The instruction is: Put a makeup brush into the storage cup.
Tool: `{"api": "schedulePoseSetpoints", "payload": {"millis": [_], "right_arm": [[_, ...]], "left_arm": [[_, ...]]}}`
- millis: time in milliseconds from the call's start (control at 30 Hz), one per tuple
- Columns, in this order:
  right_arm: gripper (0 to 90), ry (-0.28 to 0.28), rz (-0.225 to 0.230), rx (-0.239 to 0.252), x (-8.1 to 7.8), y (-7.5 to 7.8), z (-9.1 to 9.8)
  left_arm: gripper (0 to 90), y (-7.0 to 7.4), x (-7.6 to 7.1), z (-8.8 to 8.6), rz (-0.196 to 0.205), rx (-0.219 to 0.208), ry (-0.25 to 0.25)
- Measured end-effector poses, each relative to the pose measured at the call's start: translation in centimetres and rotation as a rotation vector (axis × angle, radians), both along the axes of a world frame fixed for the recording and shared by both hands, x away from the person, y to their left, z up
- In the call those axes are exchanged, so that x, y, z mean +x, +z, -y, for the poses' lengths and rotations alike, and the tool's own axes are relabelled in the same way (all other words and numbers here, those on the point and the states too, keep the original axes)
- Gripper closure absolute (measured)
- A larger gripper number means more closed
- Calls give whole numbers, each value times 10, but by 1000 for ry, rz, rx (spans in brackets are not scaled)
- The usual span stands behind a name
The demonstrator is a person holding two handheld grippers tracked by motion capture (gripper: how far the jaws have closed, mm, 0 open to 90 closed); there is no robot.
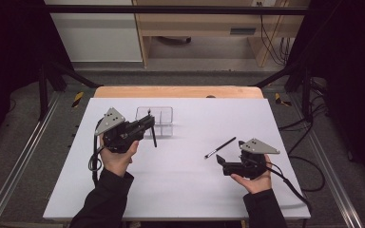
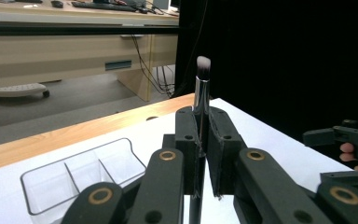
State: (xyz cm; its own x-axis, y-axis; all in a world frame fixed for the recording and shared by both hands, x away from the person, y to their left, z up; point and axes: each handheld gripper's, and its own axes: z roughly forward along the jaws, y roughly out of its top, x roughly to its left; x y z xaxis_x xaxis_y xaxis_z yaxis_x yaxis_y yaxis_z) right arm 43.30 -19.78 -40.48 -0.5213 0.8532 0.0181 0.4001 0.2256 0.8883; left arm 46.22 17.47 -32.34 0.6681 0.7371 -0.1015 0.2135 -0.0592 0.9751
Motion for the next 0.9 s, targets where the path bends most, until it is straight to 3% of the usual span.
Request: {"api": "schedulePoseSetpoints", "payload": {"millis": [333, 900], "right_arm": [[60, -1, -13, -29, 0, -1, 3], [61, -5, -20, -14, 0, 0, 7]], "left_arm": [[832, 4, 14, 2, -8, 20, 22], [832, 13, 41, 3, -19, 33, 52]]}}
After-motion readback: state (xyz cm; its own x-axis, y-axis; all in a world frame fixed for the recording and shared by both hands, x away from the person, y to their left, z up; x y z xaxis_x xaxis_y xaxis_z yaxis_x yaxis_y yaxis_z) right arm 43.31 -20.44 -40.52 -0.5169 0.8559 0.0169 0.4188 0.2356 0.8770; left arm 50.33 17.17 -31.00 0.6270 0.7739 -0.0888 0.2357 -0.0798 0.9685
